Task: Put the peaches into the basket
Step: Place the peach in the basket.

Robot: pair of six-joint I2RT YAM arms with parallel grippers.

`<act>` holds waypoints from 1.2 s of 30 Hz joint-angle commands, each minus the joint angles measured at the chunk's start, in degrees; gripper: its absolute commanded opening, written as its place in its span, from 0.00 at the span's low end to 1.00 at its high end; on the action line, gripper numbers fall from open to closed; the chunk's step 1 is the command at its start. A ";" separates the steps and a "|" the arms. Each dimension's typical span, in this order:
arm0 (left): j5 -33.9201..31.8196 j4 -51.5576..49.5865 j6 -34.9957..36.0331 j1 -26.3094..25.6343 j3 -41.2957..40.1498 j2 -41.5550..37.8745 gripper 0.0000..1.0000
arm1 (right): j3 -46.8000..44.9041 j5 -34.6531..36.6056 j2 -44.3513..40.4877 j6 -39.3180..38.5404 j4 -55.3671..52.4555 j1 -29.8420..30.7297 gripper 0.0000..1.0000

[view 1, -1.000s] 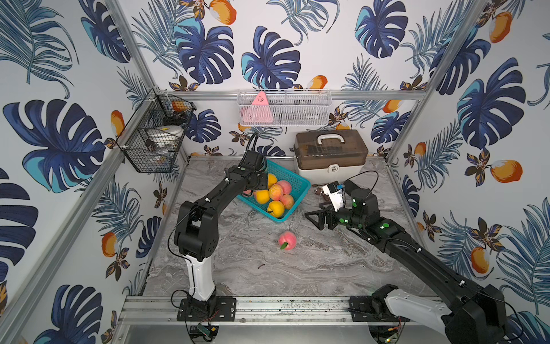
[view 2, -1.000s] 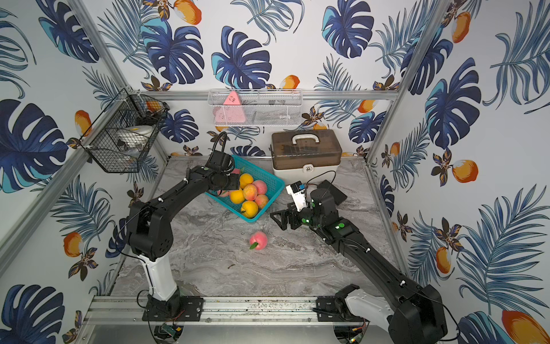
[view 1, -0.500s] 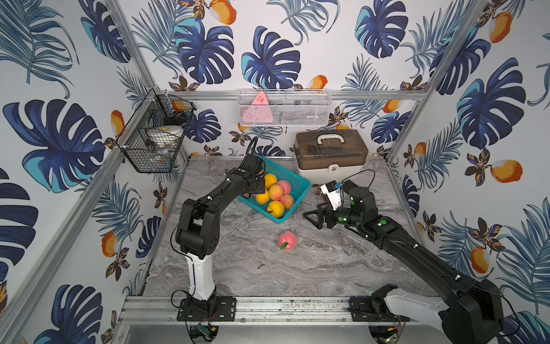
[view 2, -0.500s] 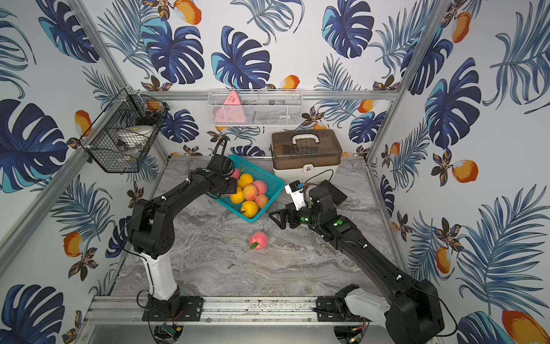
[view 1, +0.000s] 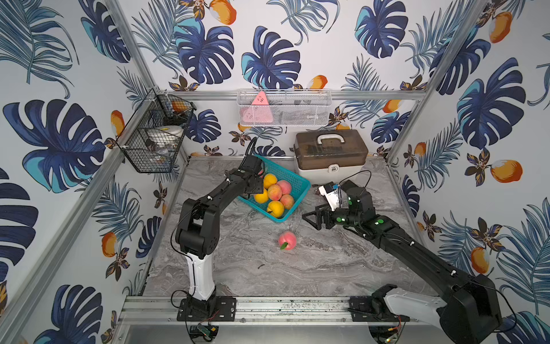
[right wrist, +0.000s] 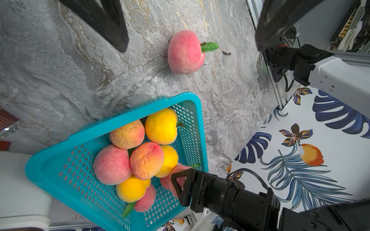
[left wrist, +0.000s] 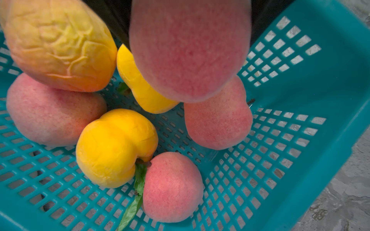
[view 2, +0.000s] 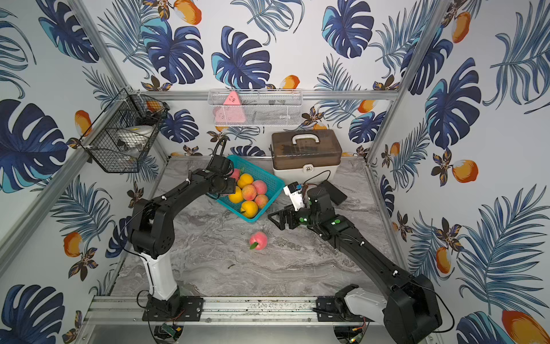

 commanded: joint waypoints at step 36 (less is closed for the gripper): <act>1.30 -3.98 1.58 0.19 0.92 -4.91 0.87 | -1.38 1.03 -3.78 -2.54 -4.10 -0.11 1.00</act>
